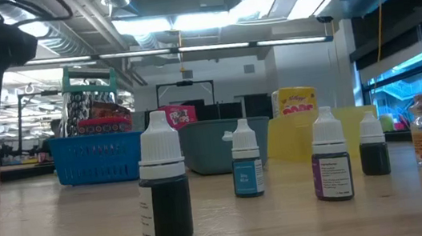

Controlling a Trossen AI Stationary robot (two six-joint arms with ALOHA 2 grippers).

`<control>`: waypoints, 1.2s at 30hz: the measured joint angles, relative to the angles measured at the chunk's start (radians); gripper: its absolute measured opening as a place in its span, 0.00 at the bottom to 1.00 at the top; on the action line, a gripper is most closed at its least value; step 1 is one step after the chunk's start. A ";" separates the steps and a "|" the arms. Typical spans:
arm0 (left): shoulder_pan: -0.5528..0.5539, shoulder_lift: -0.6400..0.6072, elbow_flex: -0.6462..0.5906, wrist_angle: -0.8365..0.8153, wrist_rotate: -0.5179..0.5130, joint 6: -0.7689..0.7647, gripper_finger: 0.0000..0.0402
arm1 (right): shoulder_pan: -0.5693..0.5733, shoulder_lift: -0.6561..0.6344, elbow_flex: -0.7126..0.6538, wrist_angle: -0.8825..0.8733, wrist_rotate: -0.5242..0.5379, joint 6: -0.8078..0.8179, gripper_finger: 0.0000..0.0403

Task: Pick & Place Kitchen Items
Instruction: Put the left brown seasoning bottle into the blue bin

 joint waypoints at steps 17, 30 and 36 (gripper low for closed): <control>0.001 0.102 0.000 0.000 0.092 -0.020 0.67 | -0.003 0.000 0.000 -0.008 -0.023 0.008 0.83; 0.106 0.109 0.000 0.027 0.104 0.137 0.67 | -0.002 0.000 0.000 -0.014 -0.050 0.031 0.83; 0.167 0.109 0.000 0.031 0.116 0.245 0.67 | -0.003 0.000 0.000 -0.014 -0.049 0.031 0.83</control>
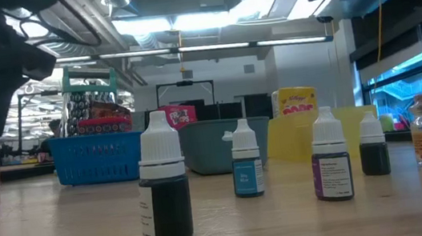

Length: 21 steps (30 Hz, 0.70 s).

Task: Pick & Place Kitchen Items
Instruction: Put the left brown seasoning bottle into the blue bin

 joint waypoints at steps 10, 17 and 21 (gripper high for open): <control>0.006 0.000 0.000 0.033 0.059 0.061 0.67 | -0.008 0.000 0.000 -0.034 0.000 0.003 0.83; 0.006 0.000 0.000 0.051 0.055 0.086 0.67 | -0.015 0.000 0.000 -0.034 0.000 0.007 0.83; 0.006 0.000 0.000 0.050 0.055 0.087 0.67 | -0.015 0.000 0.000 -0.035 0.000 0.007 0.83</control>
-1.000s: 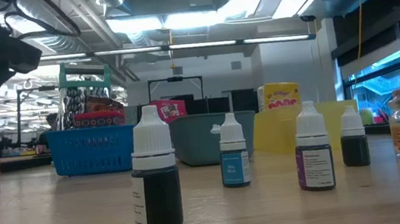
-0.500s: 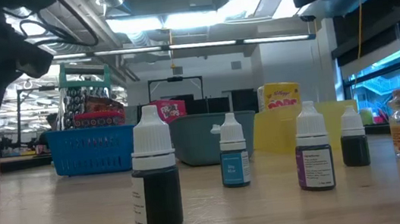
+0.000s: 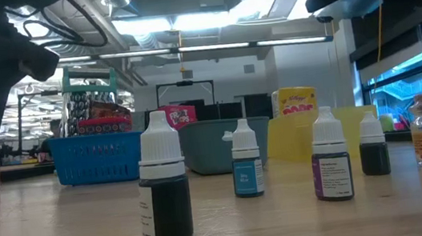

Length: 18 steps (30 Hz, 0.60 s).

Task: Pick & Place Kitchen Items
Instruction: Put the left brown seasoning bottle into the blue bin

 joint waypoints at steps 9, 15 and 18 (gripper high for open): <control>0.000 0.000 0.000 -0.045 -0.006 -0.014 0.67 | -0.003 0.000 0.000 0.008 0.000 -0.002 0.83; 0.000 0.000 0.000 -0.045 -0.006 -0.016 0.67 | -0.003 0.000 0.000 0.005 -0.018 0.000 0.83; 0.000 0.000 0.000 -0.045 -0.012 -0.017 0.67 | -0.004 0.000 0.000 0.008 -0.018 -0.005 0.83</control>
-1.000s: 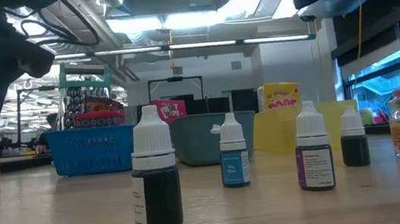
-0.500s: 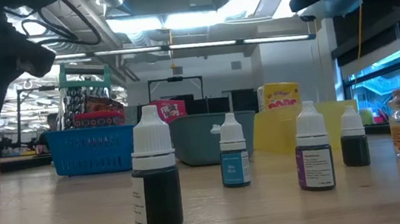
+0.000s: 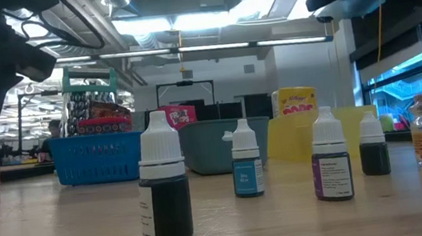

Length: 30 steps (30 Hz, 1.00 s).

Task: Pick & Place Kitchen Items
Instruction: Put the left brown seasoning bottle into the blue bin

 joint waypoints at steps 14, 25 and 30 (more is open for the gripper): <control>-0.003 0.000 0.000 0.005 -0.018 -0.038 0.67 | 0.000 0.000 0.000 -0.022 -0.027 0.005 0.83; -0.003 0.042 -0.001 0.000 -0.007 0.007 0.67 | 0.000 0.000 0.000 -0.021 -0.027 0.013 0.83; -0.002 0.080 -0.001 0.001 -0.019 0.054 0.67 | 0.000 0.000 0.000 -0.011 -0.027 0.015 0.83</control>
